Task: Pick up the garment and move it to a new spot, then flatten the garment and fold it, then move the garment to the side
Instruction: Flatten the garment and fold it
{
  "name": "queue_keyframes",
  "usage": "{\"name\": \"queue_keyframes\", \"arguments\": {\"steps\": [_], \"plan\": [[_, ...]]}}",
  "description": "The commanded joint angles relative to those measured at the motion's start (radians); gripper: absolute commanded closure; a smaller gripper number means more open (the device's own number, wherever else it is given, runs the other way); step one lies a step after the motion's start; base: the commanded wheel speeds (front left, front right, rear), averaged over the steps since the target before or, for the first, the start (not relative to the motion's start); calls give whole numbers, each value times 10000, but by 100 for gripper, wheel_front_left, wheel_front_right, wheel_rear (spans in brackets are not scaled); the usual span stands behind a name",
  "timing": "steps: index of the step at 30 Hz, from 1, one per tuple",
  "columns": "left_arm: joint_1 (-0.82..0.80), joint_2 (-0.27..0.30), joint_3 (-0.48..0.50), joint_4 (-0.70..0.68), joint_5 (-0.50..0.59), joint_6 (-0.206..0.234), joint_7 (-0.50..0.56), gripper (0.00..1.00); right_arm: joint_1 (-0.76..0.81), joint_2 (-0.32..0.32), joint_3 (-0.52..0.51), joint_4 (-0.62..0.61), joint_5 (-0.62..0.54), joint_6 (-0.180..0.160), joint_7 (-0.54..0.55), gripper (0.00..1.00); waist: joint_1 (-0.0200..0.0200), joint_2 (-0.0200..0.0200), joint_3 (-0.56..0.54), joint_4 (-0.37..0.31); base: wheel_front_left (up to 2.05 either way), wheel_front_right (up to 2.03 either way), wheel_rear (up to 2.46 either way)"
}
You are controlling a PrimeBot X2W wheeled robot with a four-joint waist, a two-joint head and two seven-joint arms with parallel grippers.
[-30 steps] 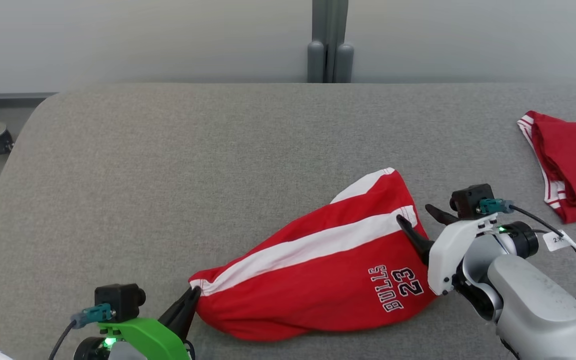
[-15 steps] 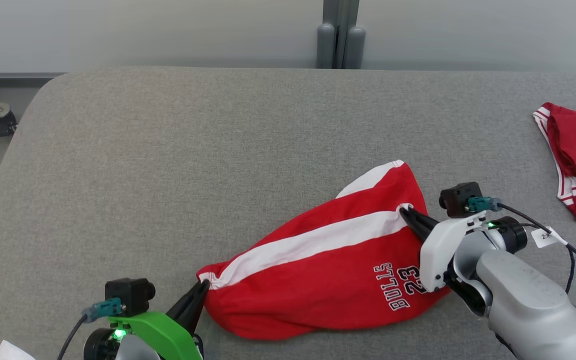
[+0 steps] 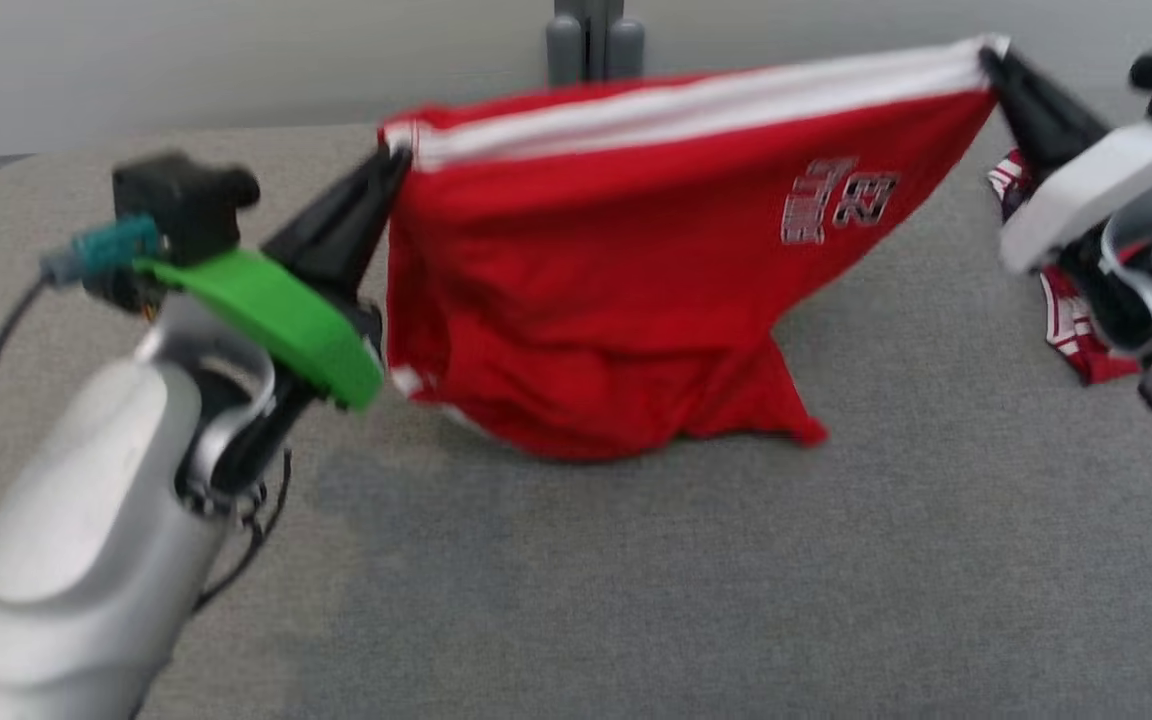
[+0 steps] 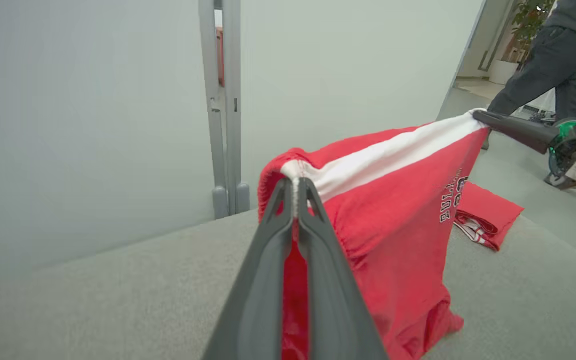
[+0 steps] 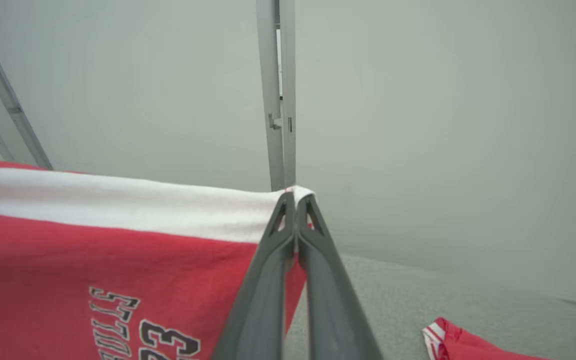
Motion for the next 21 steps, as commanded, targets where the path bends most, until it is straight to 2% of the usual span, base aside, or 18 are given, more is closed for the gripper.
{"name": "queue_keyframes", "arguments": {"steps": [1, 6, 11, 13, 16, 21], "plan": [[-1243, -79, -79, 288, 274, -96, 21, 100, -826, -66, -156, -123, -22, -3, -92, 100, -1, 0, 1091, -527, 0, 0, 0], [-5055, -847, -551, 1809, 787, -244, -617, 100, -3248, -287, -809, 258, -391, -3, -494, 100, -1, 0, 2258, -976, 0, 0, 0], [-7850, -1693, -1167, 3441, 1024, -238, -2380, 100, -5161, -407, -1498, 733, -1132, -3, -860, 100, -1, 0, 3109, -1355, 0, 0, 0], [-8258, -1882, -1534, 3969, 916, -240, -3196, 100, -5358, -320, -1746, 750, -1311, -3, -908, 100, -1, 0, 3206, -1422, 0, 0, 0], [-8221, -1808, -1983, 4311, 671, -241, -3836, 100, -5104, -271, -2306, 105, -1586, -1, -910, 100, -1, 0, 3234, -1513, 0, 0, 0], [-6101, -1401, -2314, 3875, -85, -243, -4019, 100, -2895, -235, -2945, -1284, -1692, -4, -913, 100, -1, 0, 2937, -1455, 0, 0, 0]]}}
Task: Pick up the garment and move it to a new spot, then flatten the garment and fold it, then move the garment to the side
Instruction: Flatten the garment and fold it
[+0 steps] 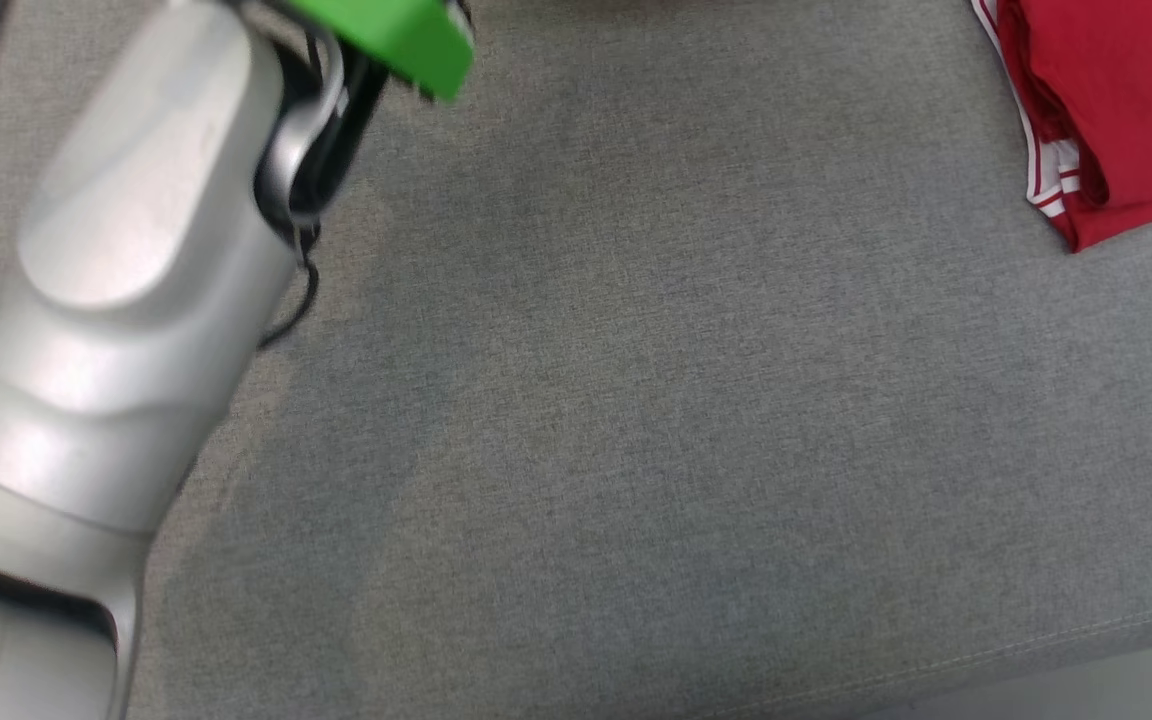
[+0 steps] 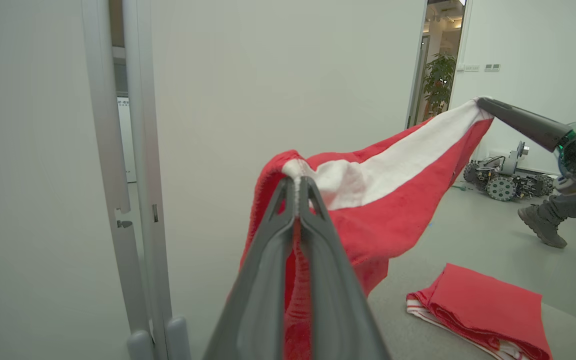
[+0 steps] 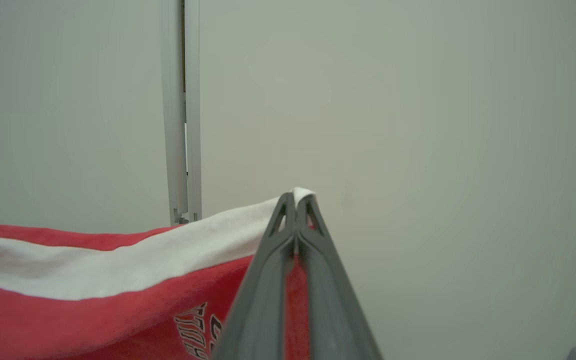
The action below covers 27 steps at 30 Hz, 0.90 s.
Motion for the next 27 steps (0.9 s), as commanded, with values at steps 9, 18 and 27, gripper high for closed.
{"name": "queue_keyframes", "arguments": {"steps": [9, 18, 27], "plan": [[6396, 678, -544, -2106, -579, -16, -54, 100, 6512, -42, -1314, -2554, 198, -6, -38, 100, -3, 0, -1165, 404, 0, 0, 0], [11117, 429, 505, -3038, 273, -17, -54, 100, 12252, 840, -2974, -5240, 161, -8, 212, 100, -3, 0, -2942, 688, 0, 0, 0], [13533, 1072, 613, -4048, 723, 235, 83, 100, 15683, 1605, -4200, -8211, -37, -9, 1754, 100, -3, 0, -4231, 1191, 0, 0, 0]]}}
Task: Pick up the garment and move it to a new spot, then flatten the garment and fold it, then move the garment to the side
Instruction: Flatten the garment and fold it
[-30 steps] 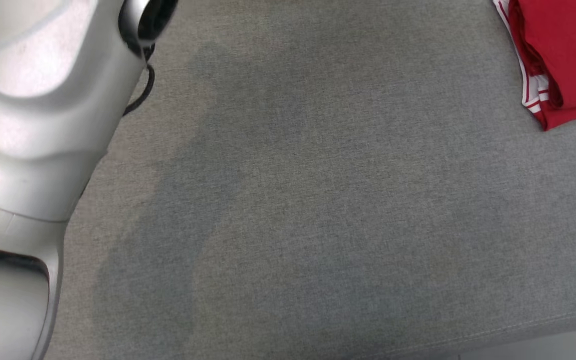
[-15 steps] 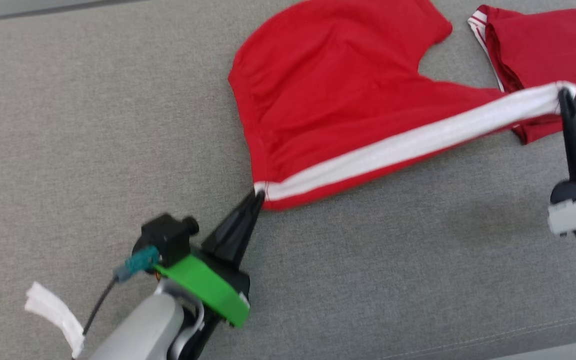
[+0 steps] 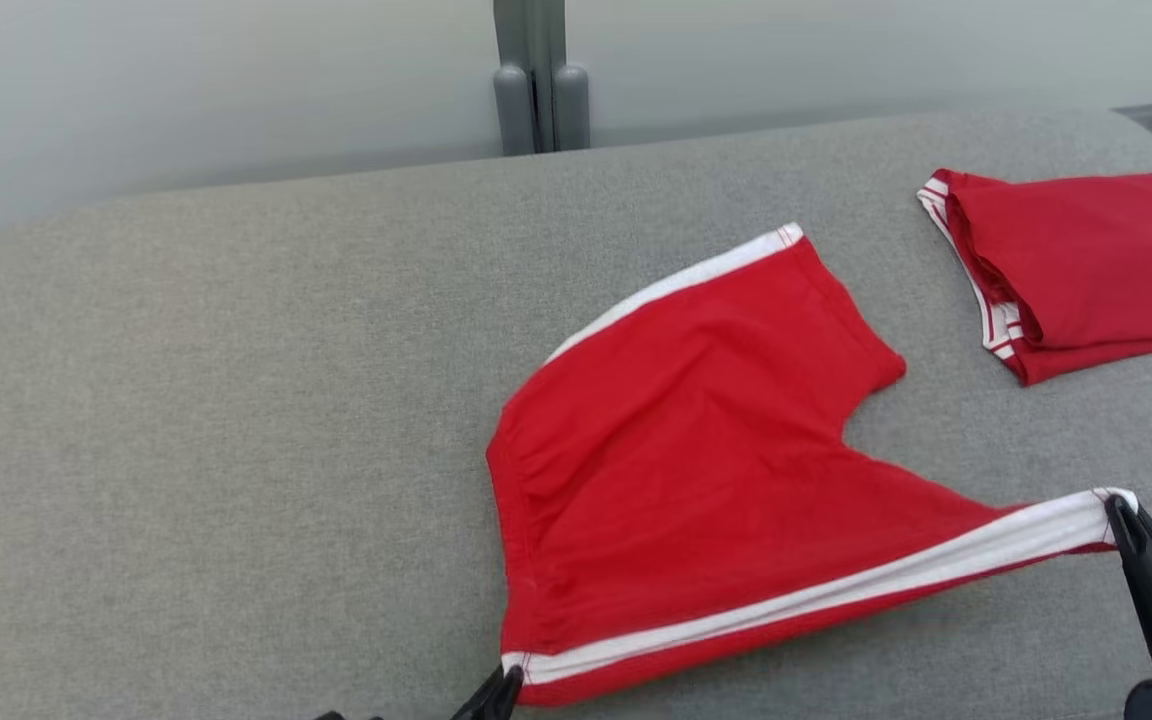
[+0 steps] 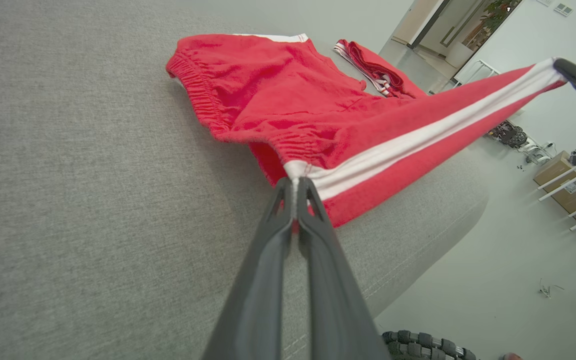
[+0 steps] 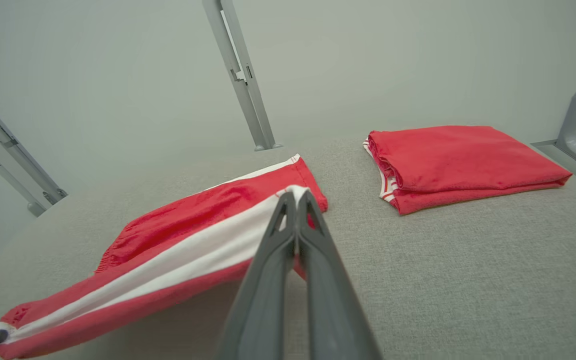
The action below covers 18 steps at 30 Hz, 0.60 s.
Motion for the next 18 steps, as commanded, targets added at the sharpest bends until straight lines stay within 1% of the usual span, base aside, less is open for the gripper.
{"name": "queue_keyframes", "arguments": {"steps": [1, 5, 7, 10, 15, 18], "plan": [[275, 218, 14, -189, -22, 107, 108, 100, 380, 149, -190, -281, -138, -10, 172, 100, 1, 0, -777, 529, 0, 0, 0], [476, 474, 30, -848, -172, 294, 522, 100, 883, 587, -541, -917, -508, -10, 700, 100, 1, 0, -748, 814, 0, 0, 0], [198, 410, -20, -1024, -195, 314, 737, 100, 716, 706, -566, -923, -518, -10, 778, 100, 1, 0, -602, 950, 0, 0, 0], [-524, 114, -309, -996, -41, 221, 1188, 100, 245, 646, -617, -450, -589, -10, 777, 100, 1, 0, -295, 1188, 0, 0, 0], [-1763, -606, -379, -609, -285, 95, 1505, 100, -1007, 247, -690, 577, -700, -8, 728, 100, 1, 0, 281, 1436, 0, 0, 0], [-2644, -968, -254, -296, -525, 52, 1754, 100, -2016, -276, -479, 1228, -671, -8, 871, 100, 1, 0, 674, 1561, 0, 0, 0]]}}
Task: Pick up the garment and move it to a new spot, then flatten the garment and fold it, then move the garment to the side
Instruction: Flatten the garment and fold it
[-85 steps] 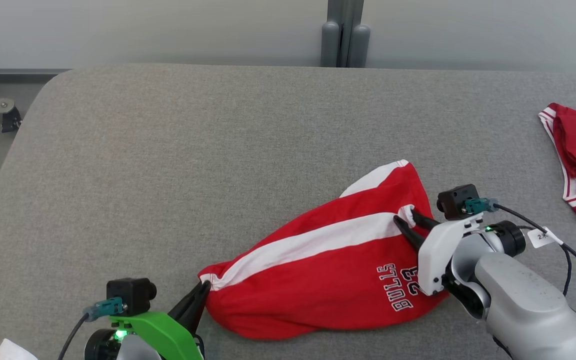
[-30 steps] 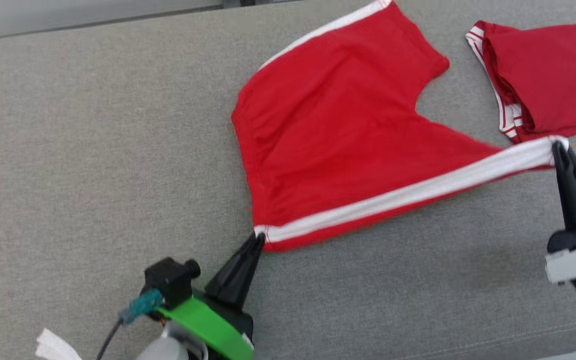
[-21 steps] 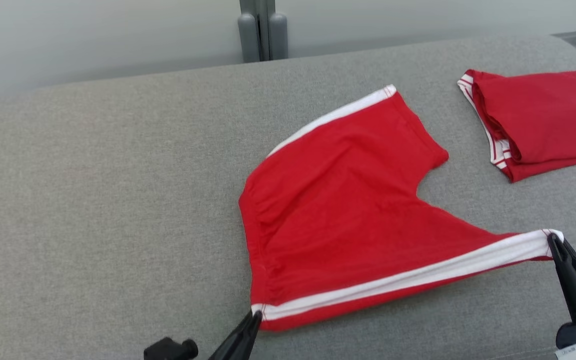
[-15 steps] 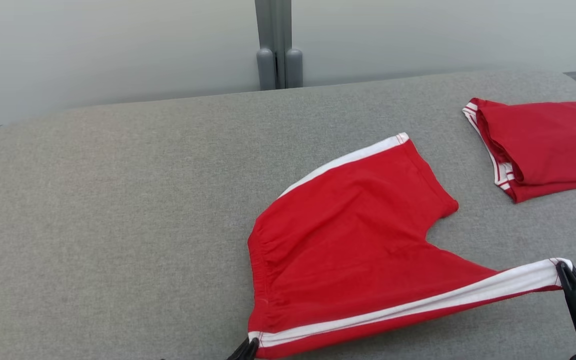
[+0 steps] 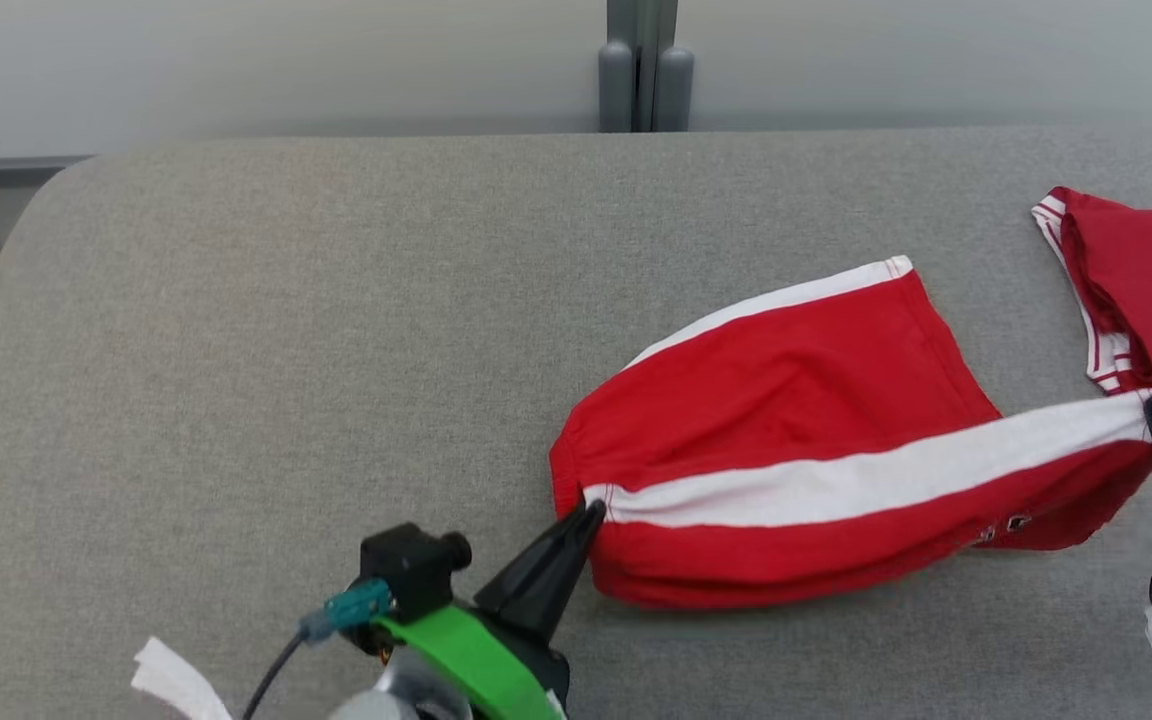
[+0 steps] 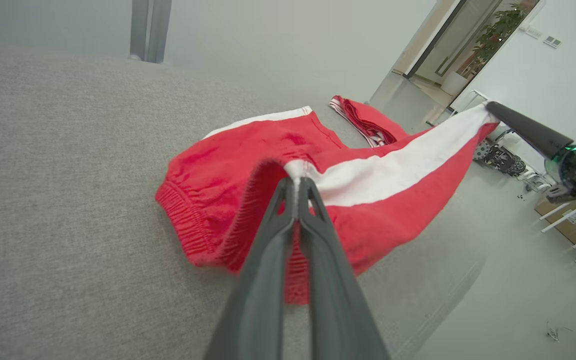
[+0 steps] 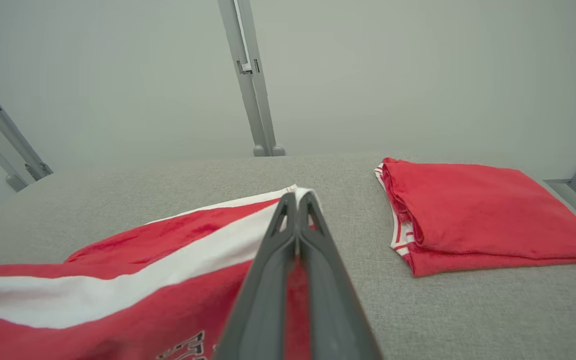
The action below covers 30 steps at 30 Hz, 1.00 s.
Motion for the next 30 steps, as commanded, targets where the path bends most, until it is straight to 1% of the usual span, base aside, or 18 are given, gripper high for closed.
{"name": "queue_keyframes", "arguments": {"steps": [1, 5, 9, 15, 19, 24, 25, 27, 28, 29, 30], "plan": [[-496, -115, 101, 135, -162, -35, 117, 100, -508, -240, 110, 253, -9, -6, 53, 100, 1, 0, 595, 315, 0, 0, 0], [-1575, -502, 361, 615, -573, -81, 536, 100, -1950, -1014, 603, 1104, 103, -6, 284, 100, 1, 0, 1069, 433, 0, 0, 0], [-2562, -666, 528, 1187, -585, -25, 862, 100, -3314, -1567, 1219, 1961, 275, -6, 548, 100, 1, 0, 1485, 488, 0, 0, 0], [-3682, -945, 665, 2421, -598, 136, 1227, 100, -5361, -1946, 2272, 3616, 596, -8, 869, 100, 1, 0, 1997, 568, 0, 0, 0], [-4235, -1139, 653, 3105, -688, 41, 1242, 100, -6559, -2177, 3164, 4748, 616, -8, 865, 100, 1, 0, 2269, 670, 0, 0, 0], [-4807, -1315, 523, 3970, -597, -15, 1194, 100, -7759, -2289, 4280, 5933, 775, -8, 709, 100, 1, 0, 2475, 772, 0, 0, 0], [-4913, -1340, 470, 4159, -549, -31, 1160, 100, -7978, -2310, 4536, 6174, 799, -6, 681, 98, 1, 0, 2504, 786, 0, 0, 0], [-5078, -1385, 433, 4493, -449, -37, 1029, 62, -8316, -2318, 4949, 6541, 920, -8, 546, 58, 1, 0, 2527, 809, 0, 0, 0], [-5140, -1403, 413, 4615, -431, -40, 958, 36, -8437, -2308, 5095, 6686, 992, -6, 478, 24, 1, 0, 2526, 815, 0, 0, 0], [-5190, -1428, 382, 4772, -394, -36, 882, 0, -8556, -2309, 5253, 6855, 1095, -8, 359, 0, 1, 0, 2509, 819, 0, 0, 0], [-5231, -1448, 366, 4887, -358, -17, 818, 0, -8639, -2316, 5355, 6975, 1174, -8, 222, 0, 1, 0, 2487, 817, 0, 0, 0]]}}
